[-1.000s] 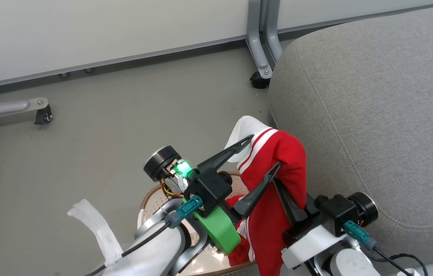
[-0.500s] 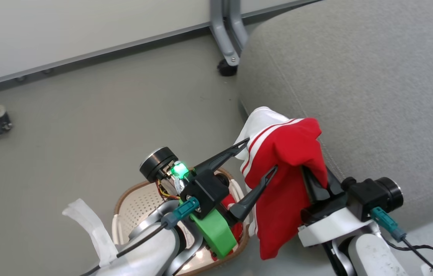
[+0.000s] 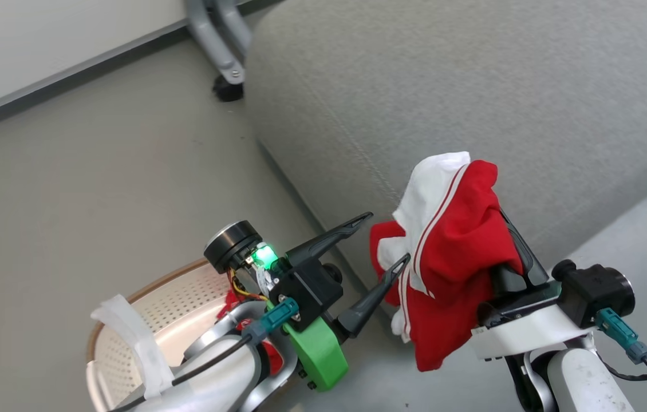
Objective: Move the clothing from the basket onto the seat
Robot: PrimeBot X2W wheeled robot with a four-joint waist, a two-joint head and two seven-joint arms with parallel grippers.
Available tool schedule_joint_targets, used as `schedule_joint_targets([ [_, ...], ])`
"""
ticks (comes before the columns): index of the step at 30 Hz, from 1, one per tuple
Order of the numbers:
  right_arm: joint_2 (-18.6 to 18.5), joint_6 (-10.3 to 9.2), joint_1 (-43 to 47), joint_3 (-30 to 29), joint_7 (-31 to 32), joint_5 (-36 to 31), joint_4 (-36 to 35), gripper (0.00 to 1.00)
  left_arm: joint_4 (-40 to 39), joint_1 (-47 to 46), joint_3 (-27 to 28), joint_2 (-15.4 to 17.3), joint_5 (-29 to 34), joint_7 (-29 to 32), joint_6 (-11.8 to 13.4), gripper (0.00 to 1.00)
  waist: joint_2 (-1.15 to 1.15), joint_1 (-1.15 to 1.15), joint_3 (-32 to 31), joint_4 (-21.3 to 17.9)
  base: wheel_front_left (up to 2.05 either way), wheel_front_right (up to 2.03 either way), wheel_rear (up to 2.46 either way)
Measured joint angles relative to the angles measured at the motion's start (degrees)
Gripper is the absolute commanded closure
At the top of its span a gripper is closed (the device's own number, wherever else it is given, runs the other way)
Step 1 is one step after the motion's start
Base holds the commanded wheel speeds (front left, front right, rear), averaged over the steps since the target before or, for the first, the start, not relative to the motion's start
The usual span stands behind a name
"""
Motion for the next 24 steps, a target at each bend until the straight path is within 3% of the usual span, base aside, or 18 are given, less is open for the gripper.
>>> schedule_joint_targets([
  [9,0.0,0.0,2.5,-3.4,0.0,1.7,-3.1,1.0,-0.2,-1.8,-2.7,0.0,-0.8,1.2,-0.9,0.0,0.0,0.0,2.7,-7.0,0.0,0.0,0.0],
  [17,0.0,0.0,2.7,-4.3,0.0,2.0,-5.1,1.0,0.2,-3.4,-4.1,0.5,-1.4,1.3,-1.3,0.0,0.0,0.0,5.5,-8.3,0.0,0.0,0.0],
  [24,0.0,0.0,-7.6,-4.4,0.0,1.7,-6.6,1.0,-2.8,-5.0,-3.1,3.0,-0.9,3.9,-0.5,0.0,0.0,0.0,9.2,-8.4,0.0,0.0,0.0],
])
